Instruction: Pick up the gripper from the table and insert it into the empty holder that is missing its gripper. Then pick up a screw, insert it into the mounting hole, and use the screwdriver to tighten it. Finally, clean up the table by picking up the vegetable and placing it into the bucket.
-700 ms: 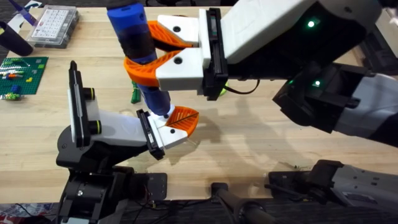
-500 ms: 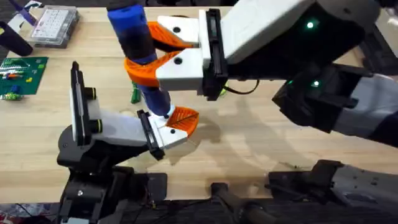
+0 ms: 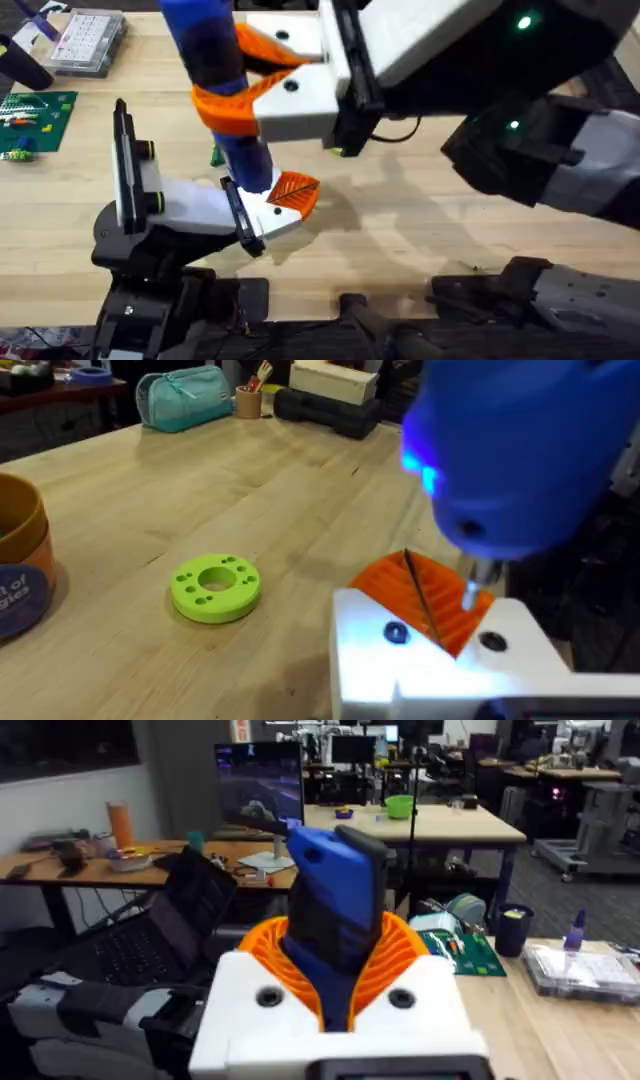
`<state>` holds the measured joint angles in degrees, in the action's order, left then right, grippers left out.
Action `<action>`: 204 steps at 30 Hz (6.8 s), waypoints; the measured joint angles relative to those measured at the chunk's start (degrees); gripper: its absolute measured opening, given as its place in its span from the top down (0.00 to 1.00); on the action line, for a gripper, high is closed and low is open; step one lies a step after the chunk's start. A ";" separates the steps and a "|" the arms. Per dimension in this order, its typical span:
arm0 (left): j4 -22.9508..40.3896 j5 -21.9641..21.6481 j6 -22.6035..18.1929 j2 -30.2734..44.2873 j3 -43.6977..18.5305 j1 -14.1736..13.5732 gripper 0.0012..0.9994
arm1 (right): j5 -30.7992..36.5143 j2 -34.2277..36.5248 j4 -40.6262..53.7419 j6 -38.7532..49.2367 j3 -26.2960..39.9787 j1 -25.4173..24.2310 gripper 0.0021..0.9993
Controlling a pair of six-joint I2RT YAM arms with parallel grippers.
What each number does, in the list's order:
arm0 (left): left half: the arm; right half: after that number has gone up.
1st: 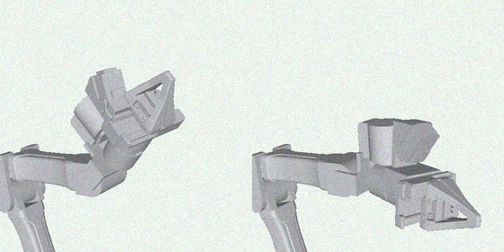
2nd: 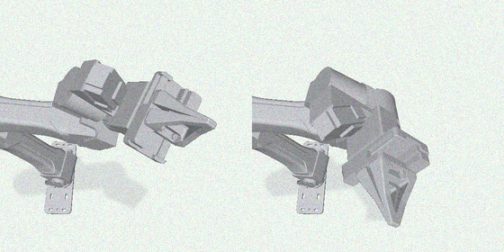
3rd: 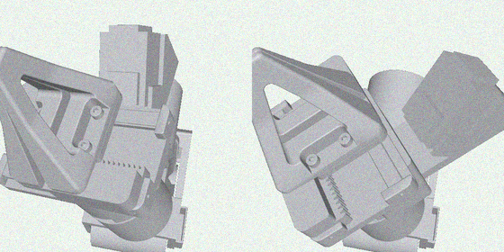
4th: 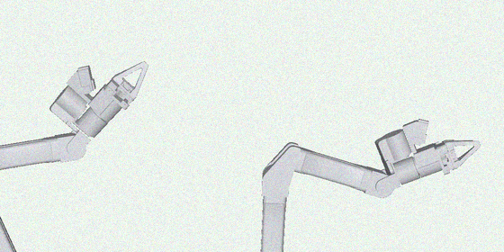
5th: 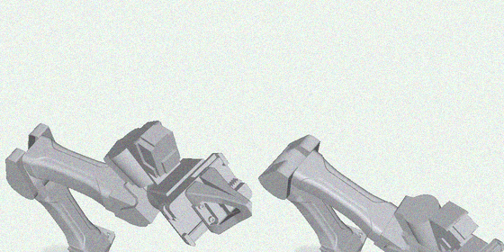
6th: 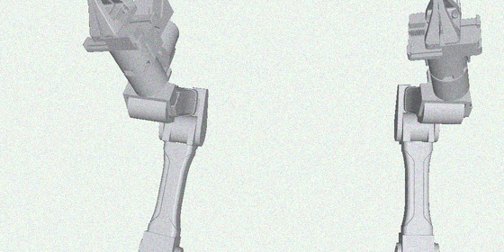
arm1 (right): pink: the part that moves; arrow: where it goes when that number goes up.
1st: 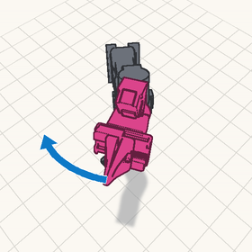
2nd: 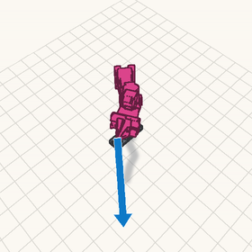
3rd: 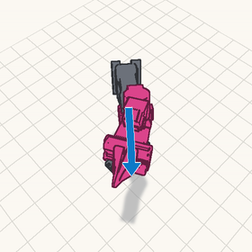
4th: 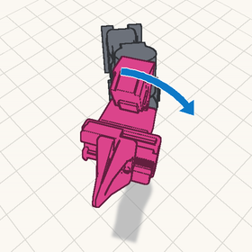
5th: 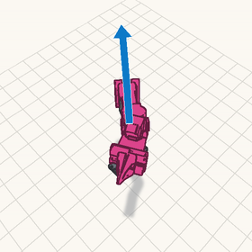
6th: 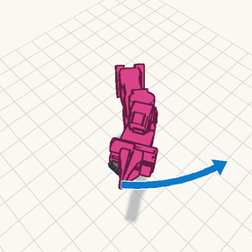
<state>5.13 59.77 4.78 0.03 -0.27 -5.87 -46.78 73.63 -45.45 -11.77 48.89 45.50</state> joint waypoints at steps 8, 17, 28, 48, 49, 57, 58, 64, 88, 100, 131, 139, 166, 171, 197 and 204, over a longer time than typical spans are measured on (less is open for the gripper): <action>-0.01 0.00 0.00 0.00 0.00 0.00 0.99 | -3.18 0.00 -0.07 -0.67 1.18 -3.05 0.91; 0.00 0.00 0.00 0.00 0.00 0.00 0.99 | -5.50 0.80 -0.26 0.13 1.22 -3.15 0.91; 0.00 0.00 0.00 0.00 0.00 0.00 0.99 | -7.11 2.29 -0.14 3.66 1.22 -2.38 0.91; 0.00 0.00 0.00 0.00 0.00 0.00 0.99 | -7.15 2.29 -0.30 6.39 1.22 -2.01 0.91; 0.00 0.00 0.00 0.00 0.00 0.00 0.99 | -7.15 2.29 -0.29 6.48 1.22 -2.01 0.91; 0.00 0.00 0.00 0.00 0.00 0.00 0.99 | -7.20 2.92 -0.28 7.12 1.22 -1.79 0.91; 0.00 0.00 0.00 0.00 0.00 0.00 0.99 | -7.24 3.03 -0.26 7.10 1.24 -1.79 0.91; -0.02 0.00 0.00 0.02 0.00 0.00 0.99 | -7.30 3.15 -0.24 7.10 1.24 -1.79 0.91; 0.00 0.00 0.00 0.00 0.00 0.00 0.99 | -7.30 3.37 -0.22 7.12 1.24 -1.62 0.91; 0.00 0.00 0.00 0.02 0.00 0.00 0.99 | -7.30 3.39 -0.22 7.12 1.24 -1.51 0.91; 0.00 0.00 0.00 0.01 0.00 0.00 0.99 | -7.33 4.13 -1.77 5.63 1.55 -0.96 0.91; 0.00 0.00 0.01 0.01 0.00 0.00 0.99 | -7.33 4.12 -1.69 5.35 1.55 -1.49 0.91; 0.00 -0.04 0.00 0.02 0.00 0.00 0.99 | -7.33 4.13 -0.46 5.35 1.55 -2.12 0.91; 0.00 -0.04 0.00 0.01 0.00 0.00 0.99 | -7.33 4.12 -0.46 5.37 1.55 -2.12 0.91; 0.00 -0.04 0.00 0.02 0.00 0.00 0.99 | -7.33 4.13 -0.46 5.37 1.55 -2.12 0.91; 0.00 -0.04 0.00 0.01 0.00 0.00 0.99 | -7.33 4.13 -0.42 5.37 1.55 -2.07 0.91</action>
<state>5.13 59.72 4.78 0.04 -0.27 -5.87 -54.11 77.76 -45.87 -6.39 50.43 43.43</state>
